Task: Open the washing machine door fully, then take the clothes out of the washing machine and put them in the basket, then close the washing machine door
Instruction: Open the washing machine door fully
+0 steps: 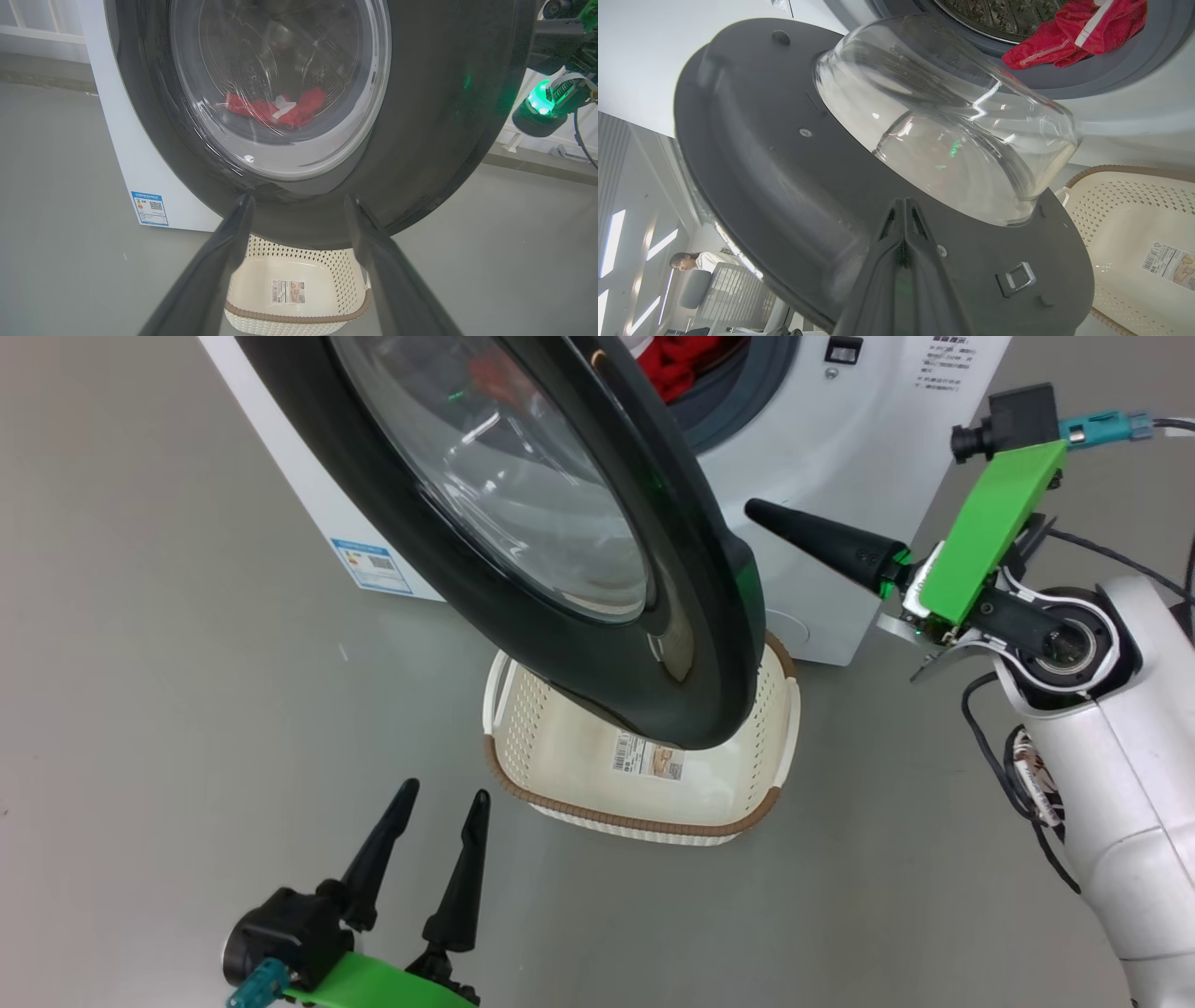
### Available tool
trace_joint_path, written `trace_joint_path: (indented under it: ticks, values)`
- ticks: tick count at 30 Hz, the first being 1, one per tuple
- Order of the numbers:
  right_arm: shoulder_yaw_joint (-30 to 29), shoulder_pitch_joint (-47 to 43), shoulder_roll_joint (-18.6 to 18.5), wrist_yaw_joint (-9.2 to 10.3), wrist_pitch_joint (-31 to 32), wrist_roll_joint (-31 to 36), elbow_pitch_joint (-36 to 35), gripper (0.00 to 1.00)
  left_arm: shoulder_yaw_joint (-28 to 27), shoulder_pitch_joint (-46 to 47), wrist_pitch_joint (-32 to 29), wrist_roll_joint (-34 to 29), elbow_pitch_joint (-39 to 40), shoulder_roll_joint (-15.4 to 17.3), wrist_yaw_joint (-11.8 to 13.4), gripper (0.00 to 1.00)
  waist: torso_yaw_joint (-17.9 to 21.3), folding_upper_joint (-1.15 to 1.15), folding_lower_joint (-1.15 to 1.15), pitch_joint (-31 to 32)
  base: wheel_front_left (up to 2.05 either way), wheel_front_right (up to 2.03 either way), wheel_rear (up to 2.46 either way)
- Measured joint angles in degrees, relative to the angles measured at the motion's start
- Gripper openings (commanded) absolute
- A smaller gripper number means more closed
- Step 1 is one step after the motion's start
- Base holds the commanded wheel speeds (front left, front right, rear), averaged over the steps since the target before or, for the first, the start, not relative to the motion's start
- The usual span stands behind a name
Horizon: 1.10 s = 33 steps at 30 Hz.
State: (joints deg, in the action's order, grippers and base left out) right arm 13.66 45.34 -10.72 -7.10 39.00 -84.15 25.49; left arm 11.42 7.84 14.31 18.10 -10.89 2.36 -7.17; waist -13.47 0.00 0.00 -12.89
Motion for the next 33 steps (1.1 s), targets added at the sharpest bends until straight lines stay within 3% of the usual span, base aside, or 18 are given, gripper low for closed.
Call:
trace_joint_path:
  ticks: [1, 20, 33]
  values:
    - [0.03, -0.29, -0.37, 0.0, -0.7, 0.45, -0.41, 1.0, -0.07, -0.01, 0.0, 0.0, 0.0, 0.0, 0.0, 1.0, 0.13, 0.0, 0.0, 0.09, 0.0, 0.0, 0.0]
    - [2.45, -15.68, -5.23, 0.0, -16.62, 5.81, -2.37, 1.0, -3.48, -3.02, 0.0, -0.51, 0.02, 0.86, 0.0, 1.0, 4.44, 0.0, 0.0, 3.13, 0.0, 0.0, 0.0]
    - [8.33, -26.66, -9.02, 0.0, -33.23, 12.07, -4.24, 1.0, -5.7, -5.14, 0.0, -0.99, 0.16, 1.33, 0.0, 1.0, 8.48, 0.0, 0.0, 5.07, 0.0, 0.0, 0.0]
